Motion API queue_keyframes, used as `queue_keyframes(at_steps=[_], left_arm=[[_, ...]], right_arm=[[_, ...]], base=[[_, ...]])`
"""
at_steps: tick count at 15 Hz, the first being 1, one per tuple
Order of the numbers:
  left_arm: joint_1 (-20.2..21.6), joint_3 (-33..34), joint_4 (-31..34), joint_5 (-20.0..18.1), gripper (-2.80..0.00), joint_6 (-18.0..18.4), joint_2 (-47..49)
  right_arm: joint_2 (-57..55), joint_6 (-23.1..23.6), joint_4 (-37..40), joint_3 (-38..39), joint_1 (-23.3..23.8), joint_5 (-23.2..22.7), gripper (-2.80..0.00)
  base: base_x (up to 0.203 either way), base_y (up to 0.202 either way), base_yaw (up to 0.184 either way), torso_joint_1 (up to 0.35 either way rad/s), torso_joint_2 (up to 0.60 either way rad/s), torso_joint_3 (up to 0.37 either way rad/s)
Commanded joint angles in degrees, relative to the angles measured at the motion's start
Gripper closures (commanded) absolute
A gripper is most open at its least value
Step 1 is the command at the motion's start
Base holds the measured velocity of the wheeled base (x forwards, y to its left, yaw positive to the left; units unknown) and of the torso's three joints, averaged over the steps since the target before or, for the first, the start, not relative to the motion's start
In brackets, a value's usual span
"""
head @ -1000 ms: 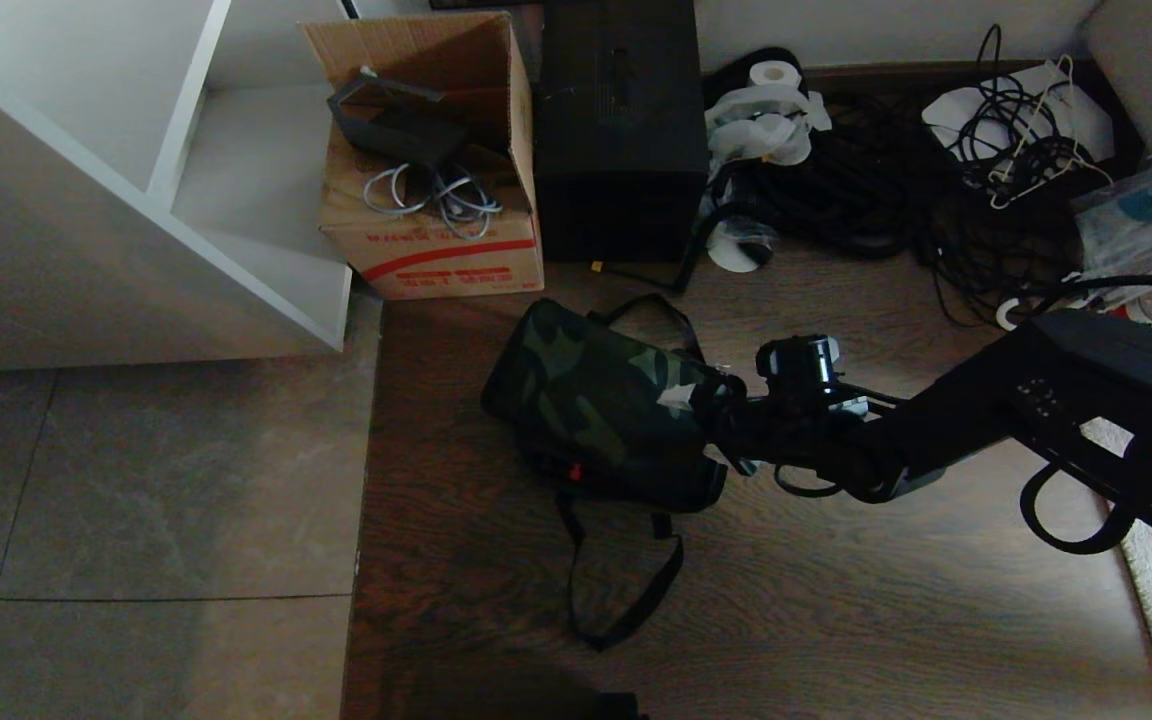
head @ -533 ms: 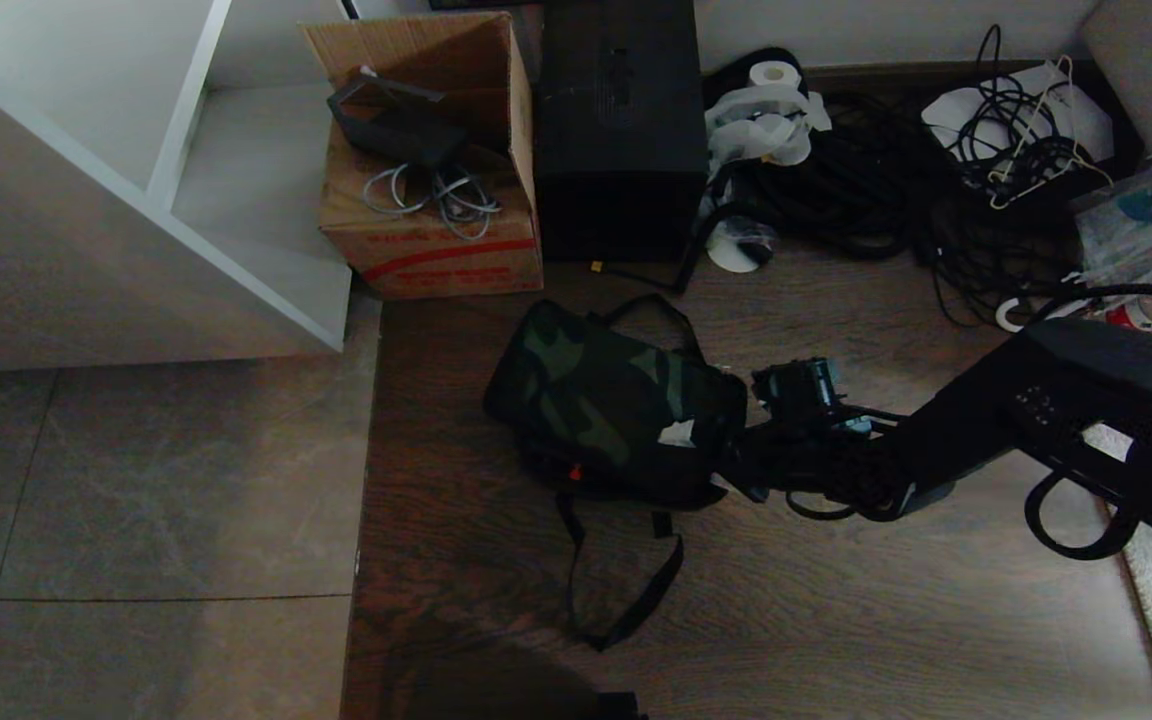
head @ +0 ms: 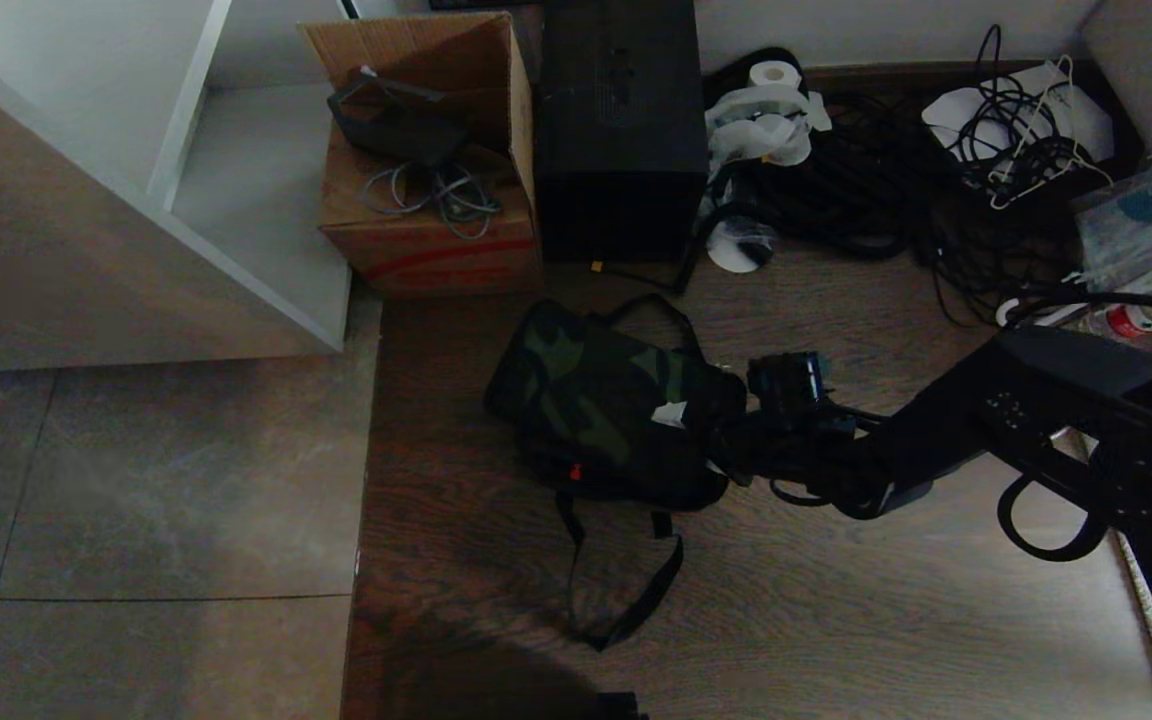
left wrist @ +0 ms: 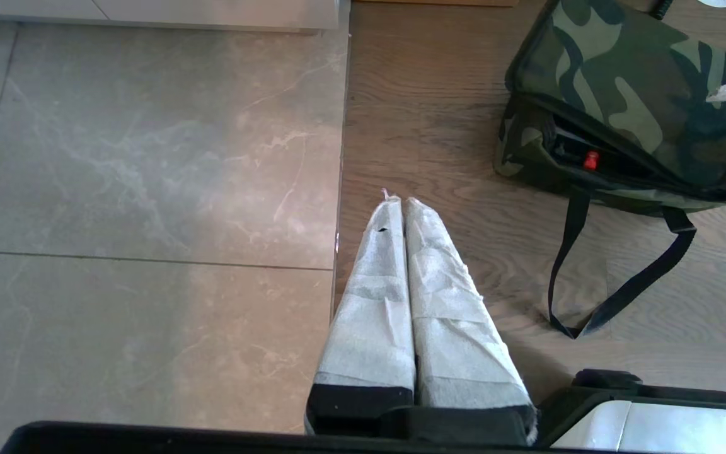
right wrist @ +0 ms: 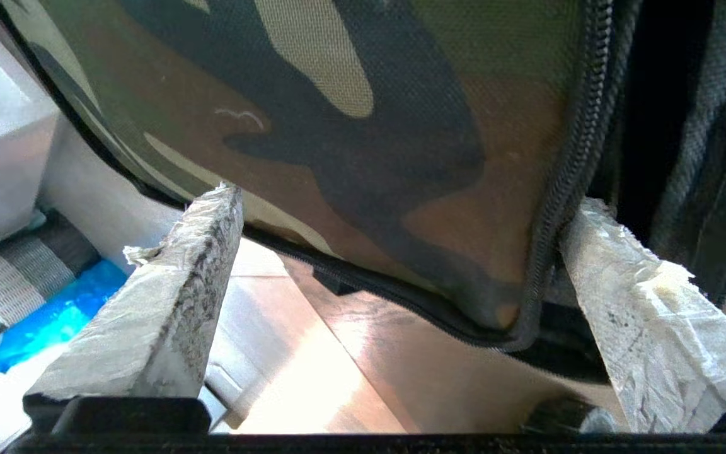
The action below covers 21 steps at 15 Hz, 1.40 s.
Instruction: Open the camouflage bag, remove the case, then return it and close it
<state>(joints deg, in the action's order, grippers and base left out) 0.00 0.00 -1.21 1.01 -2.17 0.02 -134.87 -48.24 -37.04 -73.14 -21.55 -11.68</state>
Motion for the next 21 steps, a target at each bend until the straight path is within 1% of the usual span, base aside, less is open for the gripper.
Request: queue_keyframes(at_steps=[1,3,5,6,10,11,14,16,18,21], left_arm=[[0.0,0.53,-0.02,0.04,0.0,-0.03,-0.02],[0.0,0.53,-0.02,0.04,0.0,-0.1,-0.02],[0.0,0.53,-0.02,0.04,0.0,-0.03,-0.02],[0.0,0.53,-0.02,0.04,0.0,-0.06,-0.02],[0.0,0.53,-0.02,0.01,0.0,-0.03,-0.02],[0.0,0.53,-0.02,0.04,0.0,-0.03,-0.02],[0.0,0.53,-0.02,0.04,0.0,-0.03,-0.02],[0.0,0.53,-0.02,0.04,0.0,-0.03,-0.02],[0.0,0.53,-0.02,0.04,0.0,-0.03,-0.02],[0.0,0.53,-0.02,0.04,0.0,-0.11,-0.02]], right_arm=[[-0.84,-1.03,-0.41,-0.72,-0.24,-0.01,-2.8],[-0.21,-3.09,-0.48,-1.47,-0.16,-0.1,-2.8],[0.31,-3.26,-0.49,-1.19,-0.16,-0.1,-2.8],[0.39,-3.01,-0.57,-0.95,-0.16,-0.11,0.0],[1.01,-2.56,-0.51,-0.4,-0.16,-0.18,0.0],[1.01,-1.65,-0.63,0.25,-0.16,-0.19,0.0],[1.16,3.06,-0.57,2.34,-0.16,-0.19,0.0],[1.1,4.8,-0.2,3.29,-0.07,-0.27,0.0],[1.18,8.43,-0.09,4.46,0.0,-0.27,0.0],[1.59,10.87,0.03,5.43,1.12,-0.46,0.0]], base=[[0.0,0.0,0.0,0.0,0.0,0.0],[0.0,0.0,0.0,0.0,0.0,0.0],[0.0,0.0,0.0,0.0,0.0,0.0],[0.0,0.0,0.0,0.0,0.0,0.0],[0.0,0.0,0.0,0.0,0.0,0.0],[0.0,0.0,0.0,0.0,0.0,0.0],[0.0,0.0,0.0,0.0,0.0,0.0],[0.0,0.0,0.0,0.0,0.0,0.0],[0.0,0.0,0.0,0.0,0.0,0.0],[0.0,0.0,0.0,0.0,0.0,0.0]])
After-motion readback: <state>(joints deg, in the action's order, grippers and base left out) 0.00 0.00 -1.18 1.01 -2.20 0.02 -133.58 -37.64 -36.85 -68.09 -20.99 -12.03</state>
